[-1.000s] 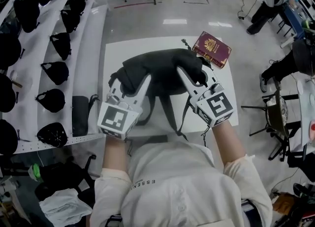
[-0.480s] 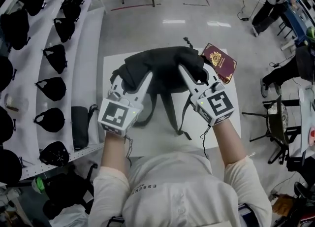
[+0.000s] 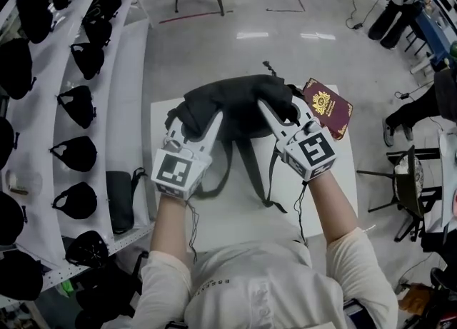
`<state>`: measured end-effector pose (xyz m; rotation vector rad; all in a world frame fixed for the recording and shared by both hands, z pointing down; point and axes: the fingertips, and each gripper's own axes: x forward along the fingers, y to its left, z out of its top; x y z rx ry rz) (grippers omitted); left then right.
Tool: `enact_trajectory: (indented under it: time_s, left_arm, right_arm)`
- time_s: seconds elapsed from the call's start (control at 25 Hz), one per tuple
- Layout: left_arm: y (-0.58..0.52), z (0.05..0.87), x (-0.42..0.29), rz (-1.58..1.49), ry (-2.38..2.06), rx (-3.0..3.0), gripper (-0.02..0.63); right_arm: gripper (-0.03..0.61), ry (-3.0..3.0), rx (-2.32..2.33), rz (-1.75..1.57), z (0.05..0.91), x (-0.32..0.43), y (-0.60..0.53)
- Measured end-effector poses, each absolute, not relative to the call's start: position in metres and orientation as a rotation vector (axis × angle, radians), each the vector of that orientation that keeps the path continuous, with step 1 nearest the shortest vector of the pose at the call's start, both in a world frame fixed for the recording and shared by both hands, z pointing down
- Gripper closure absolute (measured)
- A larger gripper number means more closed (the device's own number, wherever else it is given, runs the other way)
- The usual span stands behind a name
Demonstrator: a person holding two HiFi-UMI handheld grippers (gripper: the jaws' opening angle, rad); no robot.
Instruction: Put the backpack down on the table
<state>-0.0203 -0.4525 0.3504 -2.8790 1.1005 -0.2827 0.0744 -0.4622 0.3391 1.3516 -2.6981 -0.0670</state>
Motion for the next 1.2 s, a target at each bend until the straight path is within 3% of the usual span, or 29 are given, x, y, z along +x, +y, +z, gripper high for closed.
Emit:
enact_trajectory:
  time_s: [0.48,1.2]
  left_arm:
    - [-0.48,0.371,-0.023,-0.282,1.123,-2.893,0.54]
    - [-0.421,0.424,-0.031,-0.313,1.229,-3.045,0.534]
  right_arm:
    - [0.497,-2.714,1.349,-0.024,0.36,0.073,-0.49]
    - [0.492,-2.711,1.343,0.174,0.406,0.072,-0.427]
